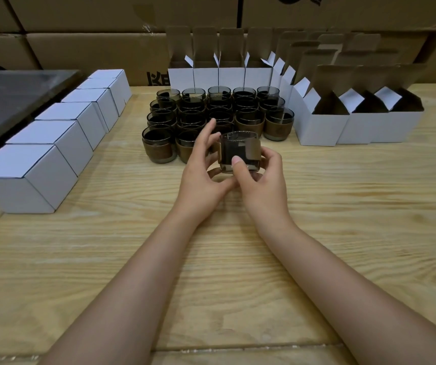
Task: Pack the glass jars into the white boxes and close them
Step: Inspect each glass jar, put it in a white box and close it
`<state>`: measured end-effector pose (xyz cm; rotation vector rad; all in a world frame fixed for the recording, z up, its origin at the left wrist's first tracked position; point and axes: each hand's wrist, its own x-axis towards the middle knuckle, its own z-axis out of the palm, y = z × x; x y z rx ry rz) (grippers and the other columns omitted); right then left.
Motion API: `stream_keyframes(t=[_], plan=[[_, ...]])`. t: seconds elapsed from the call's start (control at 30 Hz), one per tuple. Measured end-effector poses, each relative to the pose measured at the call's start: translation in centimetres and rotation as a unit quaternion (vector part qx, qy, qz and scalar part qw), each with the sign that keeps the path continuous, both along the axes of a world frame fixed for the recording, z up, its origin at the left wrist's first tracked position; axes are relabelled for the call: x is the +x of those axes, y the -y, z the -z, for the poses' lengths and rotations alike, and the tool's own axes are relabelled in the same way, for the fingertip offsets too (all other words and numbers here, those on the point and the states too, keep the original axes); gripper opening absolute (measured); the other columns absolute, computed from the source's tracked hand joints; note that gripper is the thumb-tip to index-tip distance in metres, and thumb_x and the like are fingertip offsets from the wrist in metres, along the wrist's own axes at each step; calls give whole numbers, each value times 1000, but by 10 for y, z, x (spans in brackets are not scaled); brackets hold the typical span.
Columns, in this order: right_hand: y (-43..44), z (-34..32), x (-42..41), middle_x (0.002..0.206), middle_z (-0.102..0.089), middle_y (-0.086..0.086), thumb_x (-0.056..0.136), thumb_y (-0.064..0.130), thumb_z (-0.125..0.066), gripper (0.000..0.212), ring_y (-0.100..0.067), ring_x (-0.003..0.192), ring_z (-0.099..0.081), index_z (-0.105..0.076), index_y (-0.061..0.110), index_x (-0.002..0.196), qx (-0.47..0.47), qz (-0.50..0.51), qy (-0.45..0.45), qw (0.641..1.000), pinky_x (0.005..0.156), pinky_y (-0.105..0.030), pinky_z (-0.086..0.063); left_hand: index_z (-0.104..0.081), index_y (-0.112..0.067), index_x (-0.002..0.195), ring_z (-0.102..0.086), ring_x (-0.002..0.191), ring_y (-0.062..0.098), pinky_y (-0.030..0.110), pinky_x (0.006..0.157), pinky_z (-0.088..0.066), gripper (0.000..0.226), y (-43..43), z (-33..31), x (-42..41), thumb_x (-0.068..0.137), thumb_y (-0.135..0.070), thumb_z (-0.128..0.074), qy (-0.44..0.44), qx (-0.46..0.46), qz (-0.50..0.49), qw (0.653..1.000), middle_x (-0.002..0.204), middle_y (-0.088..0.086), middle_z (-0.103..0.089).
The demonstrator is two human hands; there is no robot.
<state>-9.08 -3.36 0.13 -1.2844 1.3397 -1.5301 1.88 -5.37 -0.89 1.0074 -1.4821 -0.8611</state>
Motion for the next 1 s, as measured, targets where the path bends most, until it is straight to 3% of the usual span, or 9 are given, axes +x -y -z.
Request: stream_keyframes(t=[0.1, 0.2, 0.23, 0.33, 0.43, 0.63, 0.8, 0.9, 1.0], plan=[[2, 3, 0, 102, -61, 10, 92, 25, -60, 33, -13, 94, -66, -44, 22, 120, -1, -10, 26, 1000, 85, -32, -53, -20, -45, 147, -46, 129, 6, 14, 89, -48, 98, 0, 1, 1, 77, -10, -79, 1, 11, 10, 1000, 153, -10, -34], [3, 6, -1, 100, -60, 13, 94, 25, -58, 30, 7, 83, -61, -44, 23, 120, -2, -21, 33, 999, 77, -15, -48, -32, -37, 146, -50, 122, -3, 8, 83, -45, 84, 0, 0, 0, 80, -4, -74, 7, -2, 18, 1000, 142, -13, -45], [4, 7, 0, 100, -60, 12, 94, 24, -58, 30, 7, 82, -61, -44, 23, 120, 1, -23, 37, 999, 77, -15, -47, -36, -33, 143, -53, 117, -5, 8, 81, -46, 79, 0, 0, 0, 80, -2, -72, 9, -6, 19, 1000, 135, -15, -50], [5, 8, 0, 102, -61, 8, 91, 27, -59, 32, -5, 87, -62, -43, 24, 119, 5, -31, 47, 998, 83, -30, -51, -44, -28, 135, -57, 111, -3, 12, 82, -48, 70, 0, -1, 0, 79, 4, -70, 3, -10, 19, 1000, 127, -11, -56], [3, 6, 1, 103, -59, 10, 84, 39, -61, 41, -7, 86, -64, -42, 29, 119, -5, -28, 36, 999, 81, -28, -51, -46, -32, 129, -58, 110, -2, 12, 83, -48, 68, 0, -2, 0, 78, 5, -70, -3, -18, 11, 1000, 126, -13, -56], [2, 2, -2, 111, -52, 16, 80, 44, -71, 58, -9, 97, -64, -36, 30, 125, -6, -5, 13, 1000, 83, -28, -54, -49, -36, 125, -59, 110, 2, 13, 82, -48, 68, -2, 0, -1, 76, 5, -70, 8, -27, 4, 1000, 125, -15, -56], [3, 3, -3, 101, -59, 17, 83, 36, -71, 45, 0, 91, -62, -42, 29, 118, -5, -3, 2, 1000, 82, -23, -52, -50, -40, 124, -59, 109, 1, 13, 80, -49, 70, -2, -1, -2, 75, 6, -69, 15, -33, -1, 999, 117, -26, -57], [5, 3, -3, 98, -61, 17, 86, 36, -67, 40, 12, 84, -60, -48, 24, 119, 6, 0, 22, 1000, 80, -17, -49, -45, -42, 133, -57, 116, 2, 14, 81, -49, 78, -1, -1, -1, 75, 2, -72, 7, -15, 12, 1000, 128, -18, -54], [4, 0, -2, 103, -66, 9, 91, 33, -62, 34, 1, 92, -64, -53, 19, 120, 29, -6, 63, 998, 89, -31, -53, -32, -39, 143, -55, 121, 3, 18, 84, -51, 91, 0, 0, -1, 74, -1, -77, -9, 9, 37, 999, 140, -4, -48]])
